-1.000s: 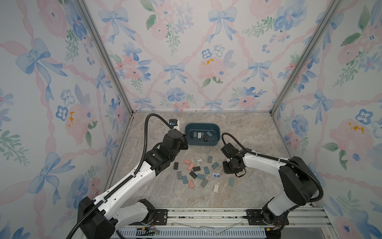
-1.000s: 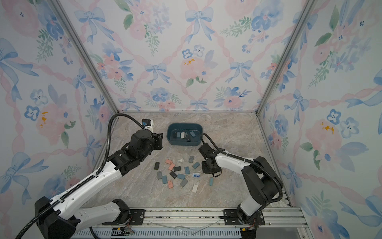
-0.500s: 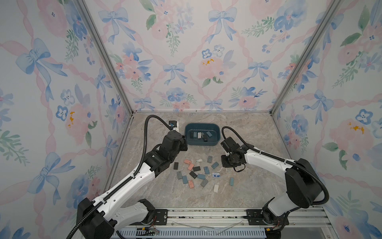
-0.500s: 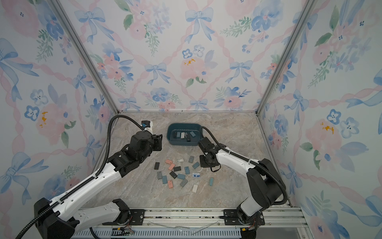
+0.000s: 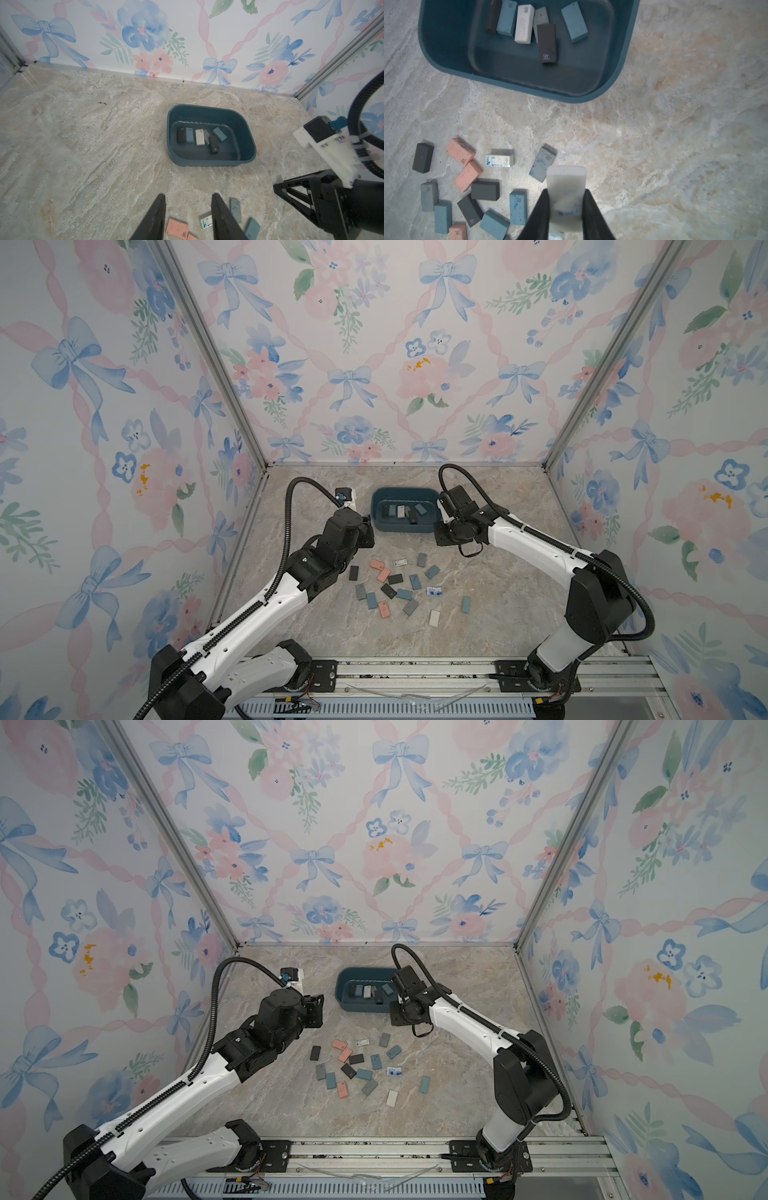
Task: Put the eraser in the storage box
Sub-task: Place the eraser in the storage box.
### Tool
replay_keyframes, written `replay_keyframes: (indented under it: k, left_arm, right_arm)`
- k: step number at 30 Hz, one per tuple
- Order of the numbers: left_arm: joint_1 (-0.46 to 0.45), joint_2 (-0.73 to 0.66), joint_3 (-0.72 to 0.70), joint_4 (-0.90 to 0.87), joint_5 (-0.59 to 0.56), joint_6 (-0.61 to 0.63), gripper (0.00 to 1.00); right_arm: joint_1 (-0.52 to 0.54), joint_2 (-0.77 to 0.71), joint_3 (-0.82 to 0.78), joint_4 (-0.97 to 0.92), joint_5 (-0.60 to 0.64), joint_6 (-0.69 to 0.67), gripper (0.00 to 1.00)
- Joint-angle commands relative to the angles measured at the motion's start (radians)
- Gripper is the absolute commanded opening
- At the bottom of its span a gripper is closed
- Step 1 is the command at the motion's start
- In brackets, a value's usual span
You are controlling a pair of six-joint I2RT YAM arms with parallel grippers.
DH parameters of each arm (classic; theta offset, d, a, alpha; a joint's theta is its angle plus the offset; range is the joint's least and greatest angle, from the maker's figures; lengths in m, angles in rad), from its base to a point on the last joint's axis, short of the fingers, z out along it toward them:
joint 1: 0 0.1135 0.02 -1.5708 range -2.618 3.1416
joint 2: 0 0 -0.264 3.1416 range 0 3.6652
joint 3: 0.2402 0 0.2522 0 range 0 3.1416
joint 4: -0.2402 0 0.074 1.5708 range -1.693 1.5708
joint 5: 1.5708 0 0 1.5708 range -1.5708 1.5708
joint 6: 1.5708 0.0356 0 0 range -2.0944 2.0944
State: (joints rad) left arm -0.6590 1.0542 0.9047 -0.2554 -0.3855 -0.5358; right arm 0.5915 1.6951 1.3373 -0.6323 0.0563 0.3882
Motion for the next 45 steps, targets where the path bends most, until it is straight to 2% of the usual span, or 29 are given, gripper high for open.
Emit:
replay_keyframes:
  k: [1, 35, 45]
  left_arm:
    - [-0.001, -0.016, -0.025, 0.009, -0.004, -0.03, 0.39]
    - [-0.001, -0.073, -0.082, 0.002, 0.007, -0.066, 0.39]
    - [-0.001, -0.076, -0.086, -0.002, 0.01, -0.07, 0.39]
  right_arm:
    - [-0.023, 0.047, 0.074, -0.021, -0.009, -0.042, 0.27]
    - [-0.118, 0.524, 0.605, -0.115, -0.006, -0.098, 0.27]
    - [-0.126, 0.625, 0.709, -0.153, 0.014, -0.092, 0.28]
